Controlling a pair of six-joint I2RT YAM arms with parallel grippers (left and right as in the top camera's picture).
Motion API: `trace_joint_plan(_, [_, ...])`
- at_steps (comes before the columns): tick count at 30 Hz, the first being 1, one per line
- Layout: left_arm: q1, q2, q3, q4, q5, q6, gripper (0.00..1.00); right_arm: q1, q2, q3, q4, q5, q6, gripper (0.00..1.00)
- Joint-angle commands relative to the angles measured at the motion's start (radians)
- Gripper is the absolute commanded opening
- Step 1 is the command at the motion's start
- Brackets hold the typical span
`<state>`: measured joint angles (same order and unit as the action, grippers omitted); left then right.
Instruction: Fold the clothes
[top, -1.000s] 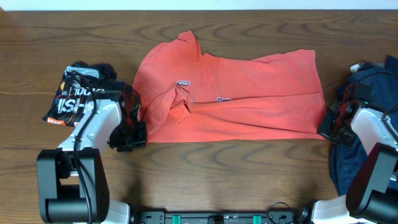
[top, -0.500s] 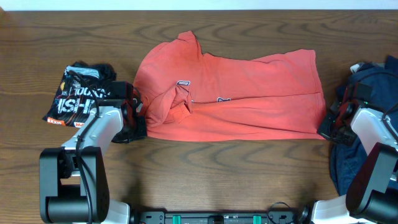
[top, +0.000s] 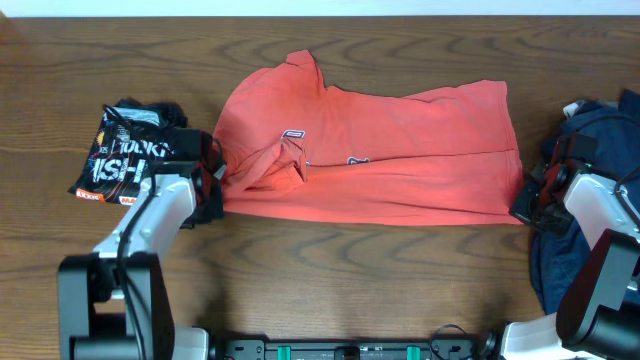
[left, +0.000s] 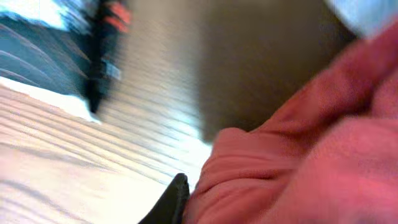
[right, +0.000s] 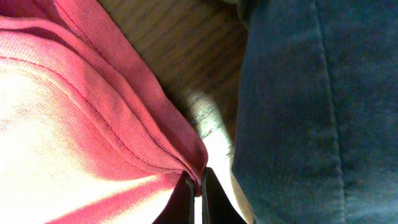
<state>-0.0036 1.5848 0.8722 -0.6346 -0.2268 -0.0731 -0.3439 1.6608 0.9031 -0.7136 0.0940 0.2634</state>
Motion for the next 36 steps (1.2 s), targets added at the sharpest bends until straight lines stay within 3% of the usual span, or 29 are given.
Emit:
trace_joint_plan(1, [0.003, -0.033, 0.025, 0.031, -0.16, 0.04, 0.17, -0.009, 0.002, 0.017, 0.003, 0.029, 0.013, 0.0])
trace_joint_plan(7, [0.003, -0.032, 0.025, 0.124, -0.186, 0.067, 0.17, -0.009, 0.002, 0.017, 0.003, 0.029, 0.012, 0.01])
trace_joint_plan(11, [0.005, -0.034, 0.026, 0.188, -0.186, 0.208, 0.17, -0.009, 0.002, 0.017, 0.003, 0.029, 0.012, 0.01])
trace_joint_plan(14, [0.002, -0.049, 0.027, 0.166, -0.17, 0.19, 0.17, -0.009, 0.002, 0.017, 0.003, 0.029, 0.012, 0.01])
trace_joint_plan(25, [-0.01, -0.321, 0.039, -0.084, 0.423, 0.123, 0.17, -0.009, 0.002, 0.017, 0.004, 0.029, 0.013, 0.01])
trace_joint_plan(28, [-0.021, -0.33, 0.021, -0.092, 0.407, 0.124, 0.17, -0.009, 0.002, 0.017, 0.003, 0.029, 0.013, 0.01])
trace_joint_plan(31, [-0.02, -0.285, 0.01, -0.091, 0.399, 0.122, 0.25, -0.009, 0.002, 0.017, 0.002, 0.029, 0.013, 0.01])
trace_joint_plan(36, [-0.02, -0.165, 0.01, -0.105, 0.399, 0.097, 0.26, -0.009, 0.002, 0.017, -0.001, 0.029, 0.013, 0.01])
